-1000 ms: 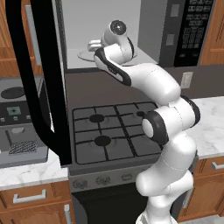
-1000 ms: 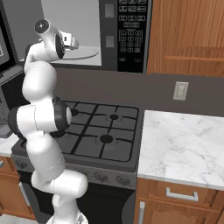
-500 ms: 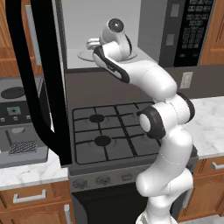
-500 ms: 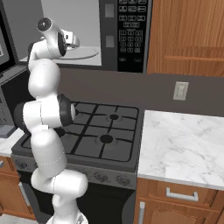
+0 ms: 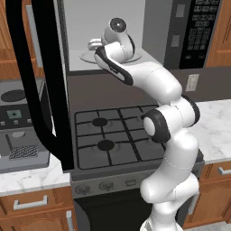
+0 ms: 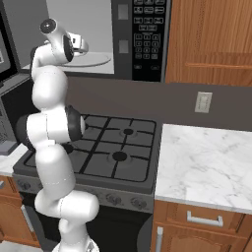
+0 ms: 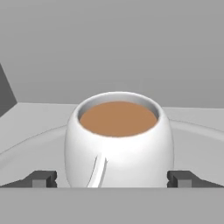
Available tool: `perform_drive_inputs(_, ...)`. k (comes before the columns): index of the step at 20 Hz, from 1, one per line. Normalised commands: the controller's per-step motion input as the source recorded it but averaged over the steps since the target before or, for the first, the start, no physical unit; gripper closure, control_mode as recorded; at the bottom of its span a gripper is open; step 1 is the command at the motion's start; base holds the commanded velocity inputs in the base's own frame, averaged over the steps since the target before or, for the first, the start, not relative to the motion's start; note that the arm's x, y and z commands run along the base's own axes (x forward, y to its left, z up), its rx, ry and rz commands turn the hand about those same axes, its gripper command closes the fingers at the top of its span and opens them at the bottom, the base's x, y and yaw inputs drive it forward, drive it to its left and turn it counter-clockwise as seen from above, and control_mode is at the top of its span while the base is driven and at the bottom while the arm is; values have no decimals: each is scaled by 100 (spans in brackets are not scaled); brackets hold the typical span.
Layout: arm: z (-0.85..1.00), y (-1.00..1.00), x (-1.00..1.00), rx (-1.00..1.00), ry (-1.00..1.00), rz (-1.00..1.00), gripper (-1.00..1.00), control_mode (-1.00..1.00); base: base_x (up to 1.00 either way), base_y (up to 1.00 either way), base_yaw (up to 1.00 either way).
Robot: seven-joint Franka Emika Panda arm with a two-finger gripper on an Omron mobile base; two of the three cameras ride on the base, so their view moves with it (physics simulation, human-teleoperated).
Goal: Pick the cup of tea, navigate to the dining table, and place it on the saucer.
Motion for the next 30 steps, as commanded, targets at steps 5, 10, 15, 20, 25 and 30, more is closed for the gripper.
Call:
perform_drive_inputs(5, 0, 0, 0, 0, 0, 0, -100, -100, 0, 0, 0)
perform_drive_inputs(10, 0, 1, 0, 0, 0, 0, -100, -100, 0, 0, 0)
perform_drive_inputs(15, 0, 14, -13, 0, 0, 0, -100, -100, 0, 0, 0)
perform_drive_inputs(20, 0, 11, -1, 0, 0, 0, -100, -100, 0, 0, 0)
perform_drive_inputs(25, 0, 0, 13, 0, 0, 0, -100, -100, 0, 0, 0)
perform_drive_inputs(30, -3, 0, 17, 0, 0, -3, -100, -100, 0, 0, 0)
